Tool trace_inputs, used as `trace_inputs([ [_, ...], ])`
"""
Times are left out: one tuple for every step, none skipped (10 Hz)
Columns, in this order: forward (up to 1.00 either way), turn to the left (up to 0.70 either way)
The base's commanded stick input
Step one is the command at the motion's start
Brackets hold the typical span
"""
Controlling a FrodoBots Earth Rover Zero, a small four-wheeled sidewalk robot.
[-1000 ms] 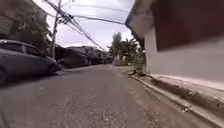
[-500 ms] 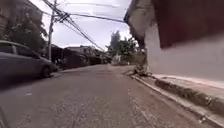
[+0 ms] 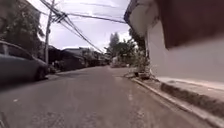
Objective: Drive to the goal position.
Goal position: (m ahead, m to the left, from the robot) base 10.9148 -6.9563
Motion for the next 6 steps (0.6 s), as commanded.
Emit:
trace_inputs([
  [0.7, 0.03],
  [0.7, 0.03],
  [0.7, 0.03],
  [0.7, 0.04],
  [0.7, 0.04],
  [0.7, 0.03],
])
